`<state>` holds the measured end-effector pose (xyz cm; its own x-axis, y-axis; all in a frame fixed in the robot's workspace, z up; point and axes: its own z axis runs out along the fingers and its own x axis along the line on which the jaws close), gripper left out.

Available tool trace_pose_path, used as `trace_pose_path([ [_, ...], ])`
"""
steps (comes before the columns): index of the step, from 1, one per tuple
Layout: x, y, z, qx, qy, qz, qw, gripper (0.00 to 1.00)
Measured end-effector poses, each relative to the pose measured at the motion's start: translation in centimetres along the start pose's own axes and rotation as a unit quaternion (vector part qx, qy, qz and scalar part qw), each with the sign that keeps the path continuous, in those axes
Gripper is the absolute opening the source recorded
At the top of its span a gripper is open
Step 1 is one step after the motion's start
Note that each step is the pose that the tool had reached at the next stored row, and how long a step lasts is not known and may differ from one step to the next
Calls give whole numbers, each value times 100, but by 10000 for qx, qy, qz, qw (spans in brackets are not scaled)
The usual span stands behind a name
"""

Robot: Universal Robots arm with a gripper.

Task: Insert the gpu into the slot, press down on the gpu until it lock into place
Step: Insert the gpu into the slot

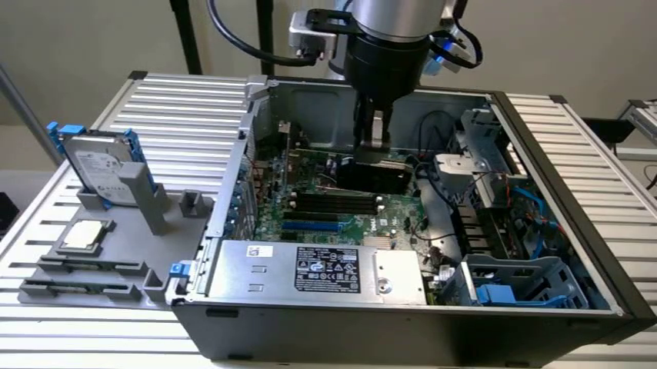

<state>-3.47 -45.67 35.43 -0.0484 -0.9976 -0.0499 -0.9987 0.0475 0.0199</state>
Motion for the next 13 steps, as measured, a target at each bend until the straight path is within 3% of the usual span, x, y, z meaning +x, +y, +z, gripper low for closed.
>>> trace_pose_path([
  [3, 4, 42, 38, 29, -23, -76, 10000, 26],
  [8, 17, 242, 106, 119, -28, -83, 9999, 26],
  [13, 29, 387, 191, 158, -29, -86, 9998, 26],
])
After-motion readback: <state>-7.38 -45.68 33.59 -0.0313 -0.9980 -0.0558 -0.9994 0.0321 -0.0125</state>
